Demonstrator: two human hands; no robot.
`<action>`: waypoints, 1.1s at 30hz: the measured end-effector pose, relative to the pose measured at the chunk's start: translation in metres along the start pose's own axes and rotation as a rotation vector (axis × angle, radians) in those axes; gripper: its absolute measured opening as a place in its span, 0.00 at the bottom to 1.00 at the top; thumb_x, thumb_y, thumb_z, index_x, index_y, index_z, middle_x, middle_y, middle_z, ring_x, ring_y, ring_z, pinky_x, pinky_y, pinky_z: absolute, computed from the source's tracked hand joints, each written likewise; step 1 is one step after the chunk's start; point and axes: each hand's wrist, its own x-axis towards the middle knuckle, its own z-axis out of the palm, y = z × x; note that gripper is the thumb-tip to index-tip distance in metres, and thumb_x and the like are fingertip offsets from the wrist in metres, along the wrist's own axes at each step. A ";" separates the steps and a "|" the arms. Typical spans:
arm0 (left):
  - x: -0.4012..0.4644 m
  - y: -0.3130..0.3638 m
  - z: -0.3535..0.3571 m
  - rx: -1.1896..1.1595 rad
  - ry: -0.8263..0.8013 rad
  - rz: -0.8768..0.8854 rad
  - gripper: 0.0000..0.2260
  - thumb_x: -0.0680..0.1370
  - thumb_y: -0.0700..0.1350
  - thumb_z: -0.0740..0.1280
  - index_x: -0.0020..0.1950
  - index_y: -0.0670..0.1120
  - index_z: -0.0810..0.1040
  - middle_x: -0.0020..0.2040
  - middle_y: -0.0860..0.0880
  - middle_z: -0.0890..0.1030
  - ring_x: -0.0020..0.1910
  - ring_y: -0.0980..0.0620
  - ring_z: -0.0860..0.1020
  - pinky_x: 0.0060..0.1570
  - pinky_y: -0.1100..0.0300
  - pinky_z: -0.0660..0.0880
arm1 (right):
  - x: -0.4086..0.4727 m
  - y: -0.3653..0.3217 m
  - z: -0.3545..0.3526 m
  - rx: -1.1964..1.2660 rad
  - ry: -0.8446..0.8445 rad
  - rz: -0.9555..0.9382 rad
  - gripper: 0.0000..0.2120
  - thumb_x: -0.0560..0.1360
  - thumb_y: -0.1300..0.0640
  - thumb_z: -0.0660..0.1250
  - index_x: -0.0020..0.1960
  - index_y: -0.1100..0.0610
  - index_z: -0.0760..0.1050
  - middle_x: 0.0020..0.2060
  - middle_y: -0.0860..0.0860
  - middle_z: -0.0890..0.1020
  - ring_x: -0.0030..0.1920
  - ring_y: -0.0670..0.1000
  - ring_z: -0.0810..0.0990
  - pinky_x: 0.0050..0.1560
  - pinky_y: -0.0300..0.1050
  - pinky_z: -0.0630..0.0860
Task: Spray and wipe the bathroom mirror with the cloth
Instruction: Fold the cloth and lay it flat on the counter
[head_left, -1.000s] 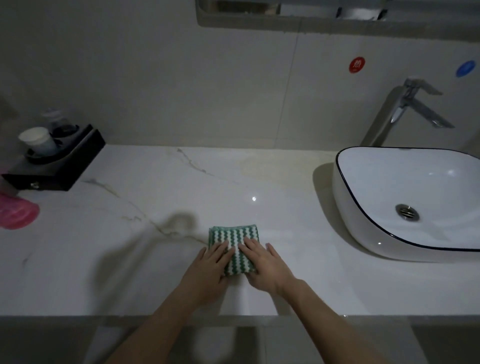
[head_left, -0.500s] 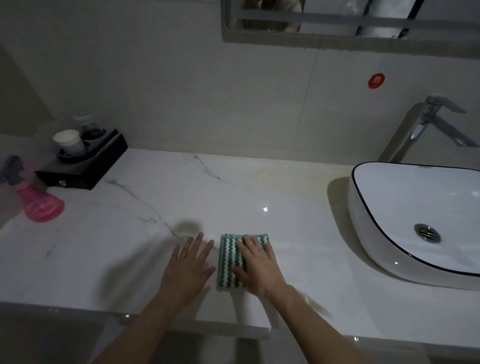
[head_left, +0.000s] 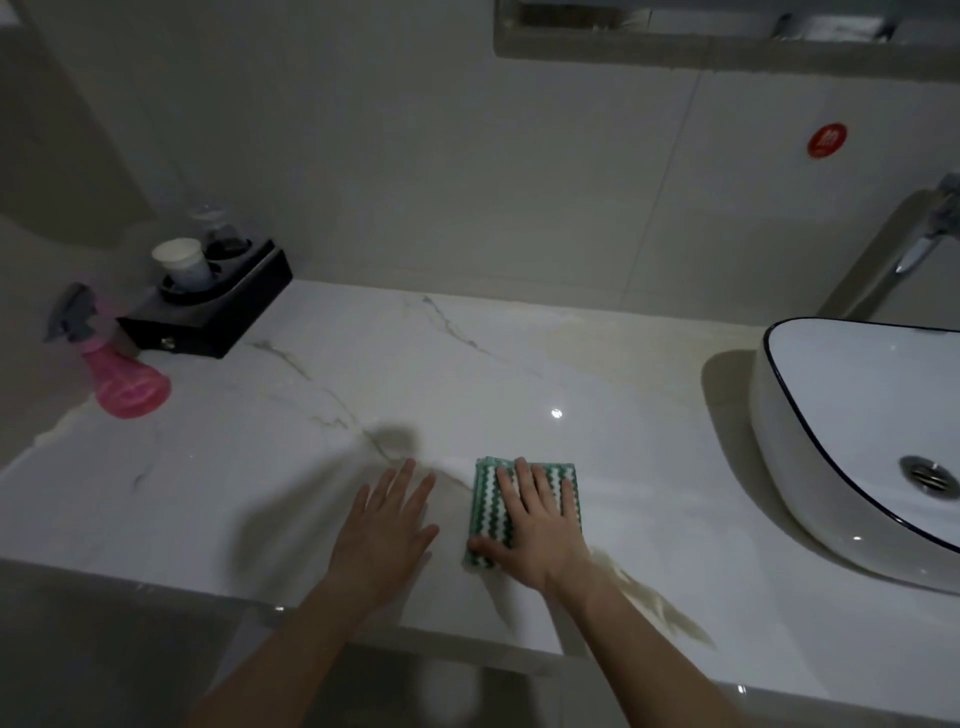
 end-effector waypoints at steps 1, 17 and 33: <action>-0.002 0.002 0.000 0.005 -0.007 0.003 0.26 0.73 0.57 0.53 0.63 0.48 0.79 0.63 0.44 0.79 0.57 0.45 0.80 0.50 0.47 0.77 | -0.001 0.000 0.001 0.000 0.004 0.001 0.55 0.55 0.21 0.23 0.74 0.50 0.29 0.71 0.50 0.31 0.74 0.52 0.31 0.62 0.52 0.19; -0.009 0.006 -0.003 0.051 -0.019 0.005 0.22 0.79 0.52 0.50 0.63 0.46 0.77 0.60 0.43 0.80 0.54 0.45 0.82 0.47 0.46 0.79 | -0.010 -0.018 0.010 0.063 0.268 0.088 0.19 0.69 0.49 0.67 0.58 0.53 0.81 0.56 0.50 0.82 0.57 0.51 0.81 0.63 0.50 0.60; -0.011 -0.023 -0.088 0.120 0.264 -0.039 0.29 0.65 0.40 0.77 0.65 0.42 0.75 0.62 0.39 0.79 0.56 0.40 0.80 0.48 0.43 0.78 | -0.005 -0.044 -0.053 0.344 0.169 0.076 0.22 0.80 0.64 0.56 0.74 0.56 0.63 0.74 0.54 0.65 0.73 0.52 0.64 0.71 0.42 0.58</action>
